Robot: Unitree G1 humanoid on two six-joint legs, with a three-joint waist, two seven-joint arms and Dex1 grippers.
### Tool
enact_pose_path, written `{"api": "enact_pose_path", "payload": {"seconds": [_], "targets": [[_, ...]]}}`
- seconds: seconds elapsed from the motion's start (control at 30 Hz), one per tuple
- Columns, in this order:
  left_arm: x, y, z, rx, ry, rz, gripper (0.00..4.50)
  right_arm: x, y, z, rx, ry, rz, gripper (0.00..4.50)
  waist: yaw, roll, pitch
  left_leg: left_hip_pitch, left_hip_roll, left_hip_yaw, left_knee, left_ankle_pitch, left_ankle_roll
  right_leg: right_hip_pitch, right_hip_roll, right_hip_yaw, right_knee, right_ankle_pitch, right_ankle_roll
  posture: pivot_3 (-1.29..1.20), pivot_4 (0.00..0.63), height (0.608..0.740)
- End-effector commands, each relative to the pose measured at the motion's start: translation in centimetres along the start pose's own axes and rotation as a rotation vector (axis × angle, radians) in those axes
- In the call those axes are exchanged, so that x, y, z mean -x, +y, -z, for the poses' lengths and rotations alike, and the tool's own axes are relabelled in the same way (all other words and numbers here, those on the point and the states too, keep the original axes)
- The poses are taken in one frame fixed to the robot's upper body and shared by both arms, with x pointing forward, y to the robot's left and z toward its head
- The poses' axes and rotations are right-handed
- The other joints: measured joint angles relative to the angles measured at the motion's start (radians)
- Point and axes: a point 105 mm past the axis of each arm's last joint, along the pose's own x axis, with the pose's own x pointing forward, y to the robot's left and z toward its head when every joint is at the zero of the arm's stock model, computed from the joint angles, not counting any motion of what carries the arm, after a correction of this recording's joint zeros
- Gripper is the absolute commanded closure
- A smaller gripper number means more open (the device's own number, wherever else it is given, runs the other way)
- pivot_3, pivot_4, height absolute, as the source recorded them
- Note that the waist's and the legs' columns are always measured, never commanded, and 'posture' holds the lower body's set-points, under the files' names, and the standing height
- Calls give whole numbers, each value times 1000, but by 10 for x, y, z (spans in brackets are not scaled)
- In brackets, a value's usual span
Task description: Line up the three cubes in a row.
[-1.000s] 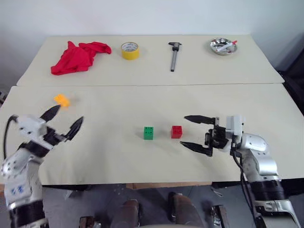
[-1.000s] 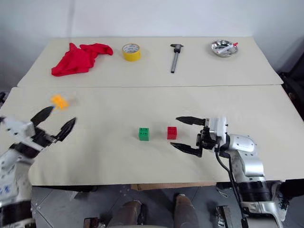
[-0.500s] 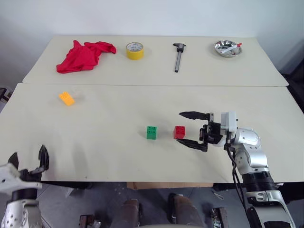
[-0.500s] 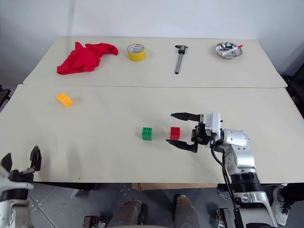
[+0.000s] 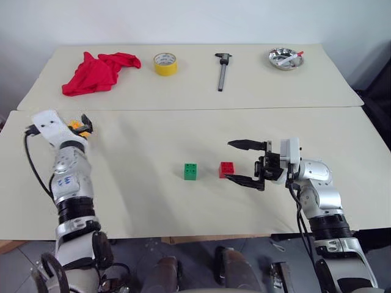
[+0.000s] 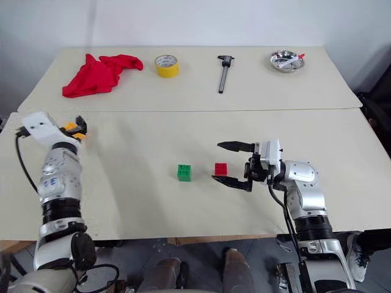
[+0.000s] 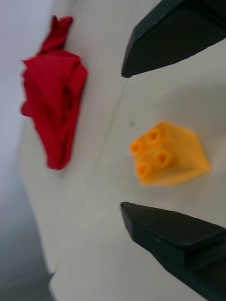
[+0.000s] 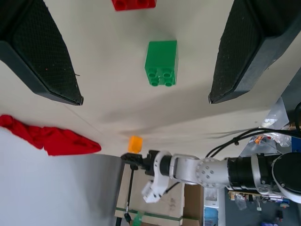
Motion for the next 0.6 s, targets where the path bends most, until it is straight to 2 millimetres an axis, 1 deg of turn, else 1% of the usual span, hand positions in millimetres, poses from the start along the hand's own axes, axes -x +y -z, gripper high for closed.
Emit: {"api": "enact_pose_path", "payload": {"seconds": [0.03, 0.1, 0.2, 0.23, 0.3, 0.33, 0.57, 0.6], "targets": [[-5, 2, -6, -12, -26, -69, 14, 0, -1, -8, 32, -9, 8, 0, -1, 0, 0, 0, 0, 0, 0, 0, 0, 0, 0, 0, 0, 0, 0, 0, 150, 740], [-7, 1, -3, -8, -17, -93, 14, 3, -2, -8, 36, 3, 23, 0, 1, 0, 0, 0, 0, 0, 1, 0, 0, 0, 0, -1, 1, 0, 0, 0, 150, 740], [-9, -3, -2, 1, -20, -81, 14, 6, -4, -8, 39, 8, 47, 0, 4, 0, 0, 0, 0, 0, 2, 0, 0, 1, -1, -1, 2, 0, 0, 0, 150, 740], [-9, -4, -3, -4, -24, -80, 187, 7, -4, -8, 39, 9, 51, 0, 4, 0, 0, 0, 0, 0, 3, 0, 0, 1, -1, -1, 2, 0, 0, 0, 150, 740], [-9, -4, -4, -14, -34, -78, 570, 10, -2, -6, 38, 12, 61, 0, 6, 0, 0, 0, 0, 0, 3, 0, 0, 1, -1, -1, 2, 0, 0, 0, 150, 740], [-9, -4, -5, -18, -38, -78, 847, 11, -1, -6, 36, 12, 66, 0, 7, 0, 0, 0, 0, 0, 3, 0, 0, 1, -2, -1, 2, 0, 0, 0, 150, 740], [-11, -6, -10, -45, -67, -23, 2958, 16, 3, -1, 26, 15, 91, 0, 5, 0, 0, 0, -1, 0, 4, 0, 0, 1, -2, -2, 2, 0, 0, 0, 150, 740], [-11, -6, -12, -47, -79, -7, 3039, 16, 3, -1, 25, 15, 97, 0, 5, 0, 0, 0, 0, 0, 4, 0, 0, 1, -2, -2, 3, 0, 0, 0, 150, 740]]}}
